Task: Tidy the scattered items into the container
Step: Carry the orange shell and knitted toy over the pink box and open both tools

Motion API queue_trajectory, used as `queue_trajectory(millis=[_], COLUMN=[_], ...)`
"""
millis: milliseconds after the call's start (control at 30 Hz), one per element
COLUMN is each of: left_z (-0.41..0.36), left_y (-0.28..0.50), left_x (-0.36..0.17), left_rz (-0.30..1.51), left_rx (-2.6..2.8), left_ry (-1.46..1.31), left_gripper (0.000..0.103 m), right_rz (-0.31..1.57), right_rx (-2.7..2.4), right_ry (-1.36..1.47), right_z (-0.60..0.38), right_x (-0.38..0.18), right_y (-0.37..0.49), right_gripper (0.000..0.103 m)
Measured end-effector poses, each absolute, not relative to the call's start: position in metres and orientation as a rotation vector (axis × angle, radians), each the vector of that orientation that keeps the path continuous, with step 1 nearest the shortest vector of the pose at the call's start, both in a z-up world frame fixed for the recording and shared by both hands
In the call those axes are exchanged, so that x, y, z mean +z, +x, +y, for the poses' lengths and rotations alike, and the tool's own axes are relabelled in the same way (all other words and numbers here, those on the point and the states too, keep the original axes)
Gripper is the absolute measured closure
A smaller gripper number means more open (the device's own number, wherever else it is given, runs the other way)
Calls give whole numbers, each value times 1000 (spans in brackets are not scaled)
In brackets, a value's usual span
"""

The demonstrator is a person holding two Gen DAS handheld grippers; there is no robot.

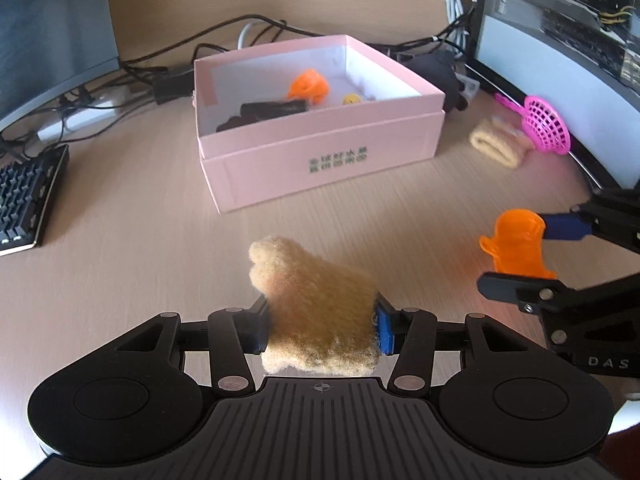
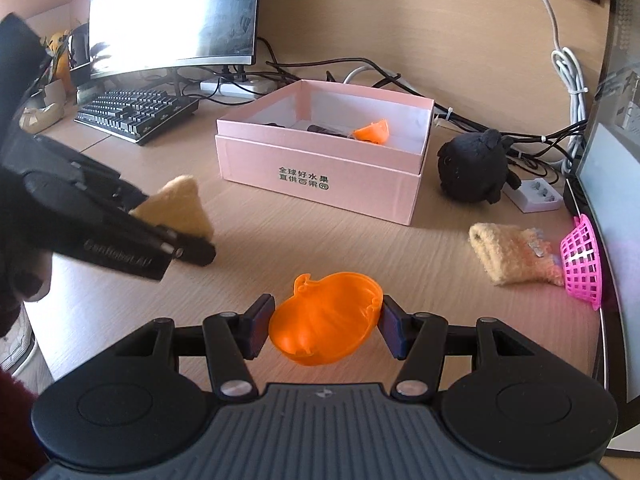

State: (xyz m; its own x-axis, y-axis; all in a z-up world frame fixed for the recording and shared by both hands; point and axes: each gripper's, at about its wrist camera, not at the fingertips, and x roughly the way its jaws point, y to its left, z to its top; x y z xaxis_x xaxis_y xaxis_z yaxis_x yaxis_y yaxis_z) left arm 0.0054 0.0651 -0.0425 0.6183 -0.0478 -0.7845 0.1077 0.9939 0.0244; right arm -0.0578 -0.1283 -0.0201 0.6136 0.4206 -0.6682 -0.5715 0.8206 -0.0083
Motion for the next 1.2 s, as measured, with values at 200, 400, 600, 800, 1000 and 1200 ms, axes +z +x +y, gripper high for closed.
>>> queue_trajectory(millis=[200, 400, 600, 800, 1000, 1200], left_z=[63, 63, 62, 58, 56, 59], left_y=[1, 0, 2, 3, 4, 6], left_x=[-39, -39, -42, -40, -38, -36], left_rz=[892, 900, 921, 921, 921, 917], left_rx=[-94, -104, -119, -131, -142, -137], left_ry=[86, 88, 94, 101, 111, 107], left_gripper=[50, 50, 50, 50, 50, 50], right_rz=[705, 709, 723, 718, 716, 711], right_rx=[596, 607, 622, 621, 629, 641], right_ry=[-243, -247, -261, -260, -258, -266], right_z=[-122, -120, -114, -115, -113, -109], right_x=[-20, -20, -23, -22, -22, -21], right_y=[-60, -61, -59, -58, -55, -51], right_gripper=[47, 47, 47, 47, 47, 47])
